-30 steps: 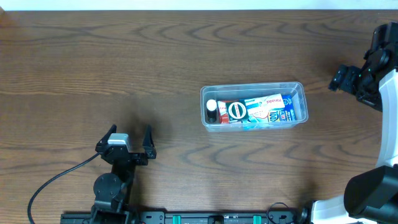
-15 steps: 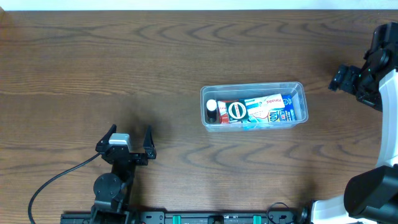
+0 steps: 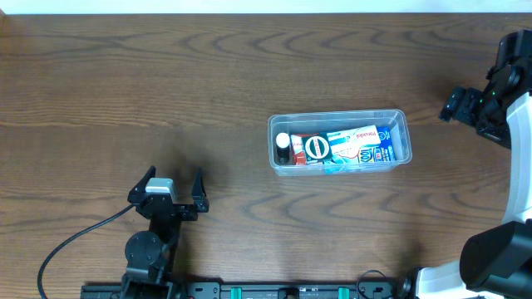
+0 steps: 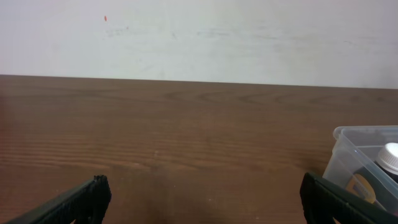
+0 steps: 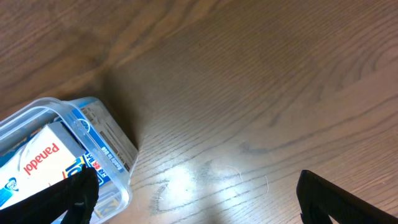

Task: Pack container

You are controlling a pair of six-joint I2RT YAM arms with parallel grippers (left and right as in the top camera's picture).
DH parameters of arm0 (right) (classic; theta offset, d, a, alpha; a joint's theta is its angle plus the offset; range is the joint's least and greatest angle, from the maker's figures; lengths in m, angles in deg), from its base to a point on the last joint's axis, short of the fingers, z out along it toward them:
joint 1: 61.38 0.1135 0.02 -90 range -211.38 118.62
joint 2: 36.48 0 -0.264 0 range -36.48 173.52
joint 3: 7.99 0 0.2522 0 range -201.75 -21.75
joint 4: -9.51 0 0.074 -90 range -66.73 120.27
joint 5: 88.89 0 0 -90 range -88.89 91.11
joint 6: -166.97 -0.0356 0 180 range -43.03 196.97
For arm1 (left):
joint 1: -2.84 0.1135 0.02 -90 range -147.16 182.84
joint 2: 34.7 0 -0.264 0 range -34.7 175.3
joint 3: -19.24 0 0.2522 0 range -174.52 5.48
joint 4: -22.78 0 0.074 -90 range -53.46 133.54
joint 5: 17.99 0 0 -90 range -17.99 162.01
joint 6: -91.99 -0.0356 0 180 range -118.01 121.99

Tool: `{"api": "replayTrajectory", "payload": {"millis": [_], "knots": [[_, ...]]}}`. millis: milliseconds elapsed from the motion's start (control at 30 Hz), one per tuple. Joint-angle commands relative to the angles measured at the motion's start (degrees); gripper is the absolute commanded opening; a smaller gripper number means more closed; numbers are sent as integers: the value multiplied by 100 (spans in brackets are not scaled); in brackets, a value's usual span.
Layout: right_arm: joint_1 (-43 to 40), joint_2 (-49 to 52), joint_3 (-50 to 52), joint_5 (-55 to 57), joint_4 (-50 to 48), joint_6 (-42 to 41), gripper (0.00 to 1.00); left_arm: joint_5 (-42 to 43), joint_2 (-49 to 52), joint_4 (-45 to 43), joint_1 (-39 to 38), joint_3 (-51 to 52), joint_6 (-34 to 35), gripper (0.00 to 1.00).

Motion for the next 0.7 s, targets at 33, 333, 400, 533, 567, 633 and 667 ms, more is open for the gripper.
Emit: {"api": "replayTrajectory", "payload": {"millis": [33, 333, 400, 533, 567, 633, 667], "knots": [[-46, -44, 4, 17, -4, 72, 99, -24, -35, 240, 31, 105, -79, 98], [76, -1495, 4, 17, -4, 72, 99, -24, -35, 240, 31, 105, -79, 98], [208, -2009, 4, 17, -2, 72, 99, -24, -35, 240, 31, 105, -79, 98], [623, -2988, 4, 20, -2, 72, 99, -24, -35, 240, 31, 105, -79, 98], [791, -3246, 4, 20, -2, 72, 99, -24, -35, 240, 31, 105, -79, 98], [1128, -3703, 4, 94, -2, 90, 99, -24, -35, 240, 31, 105, -79, 98], [1279, -3974, 4, 190, -4, 96, 99, -24, -35, 240, 31, 105, -79, 98]]}}
